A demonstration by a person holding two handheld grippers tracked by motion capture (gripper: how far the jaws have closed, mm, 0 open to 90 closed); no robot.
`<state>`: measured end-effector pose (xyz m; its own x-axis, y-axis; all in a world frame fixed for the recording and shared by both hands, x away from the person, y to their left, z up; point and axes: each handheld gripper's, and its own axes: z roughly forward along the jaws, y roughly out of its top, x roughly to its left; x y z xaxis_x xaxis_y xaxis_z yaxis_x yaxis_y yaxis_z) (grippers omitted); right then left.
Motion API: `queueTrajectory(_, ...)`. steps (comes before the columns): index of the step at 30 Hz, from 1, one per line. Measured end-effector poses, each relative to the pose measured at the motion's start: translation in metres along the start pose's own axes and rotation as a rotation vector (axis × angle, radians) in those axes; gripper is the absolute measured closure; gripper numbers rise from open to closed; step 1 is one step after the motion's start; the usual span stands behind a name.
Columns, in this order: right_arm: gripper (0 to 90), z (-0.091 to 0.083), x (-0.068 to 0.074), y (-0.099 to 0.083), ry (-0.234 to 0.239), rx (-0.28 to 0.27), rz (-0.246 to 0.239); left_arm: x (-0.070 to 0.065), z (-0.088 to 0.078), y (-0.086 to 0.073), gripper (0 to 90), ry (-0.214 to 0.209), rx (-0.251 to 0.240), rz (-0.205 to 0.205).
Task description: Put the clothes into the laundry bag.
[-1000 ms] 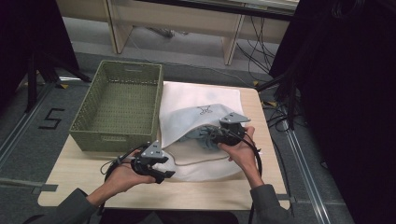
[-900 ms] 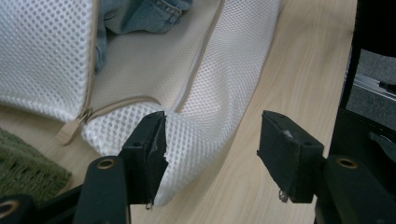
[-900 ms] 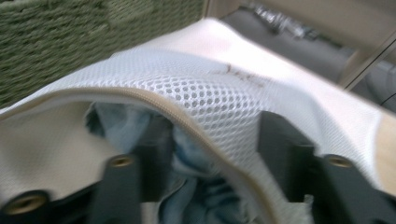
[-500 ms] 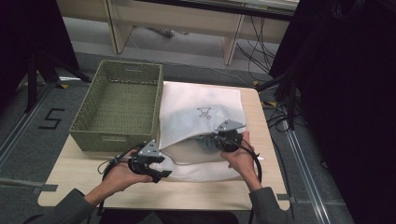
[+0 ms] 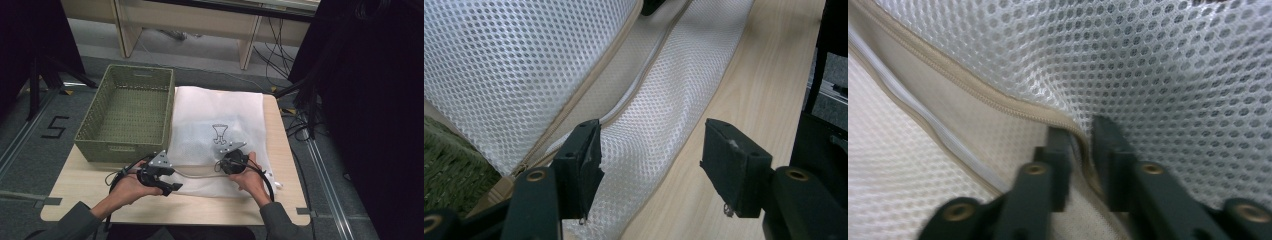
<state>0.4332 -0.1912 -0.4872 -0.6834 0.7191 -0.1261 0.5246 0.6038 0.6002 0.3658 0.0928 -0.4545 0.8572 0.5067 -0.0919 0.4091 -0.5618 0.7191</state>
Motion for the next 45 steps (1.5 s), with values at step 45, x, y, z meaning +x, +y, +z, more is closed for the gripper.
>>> queueTrajectory(45, 56.4, -0.032, -0.022, -0.009, -0.026, -0.031, 0.049, 0.008, -0.011, -0.007, 31.1, 0.041, -0.005, -0.010)
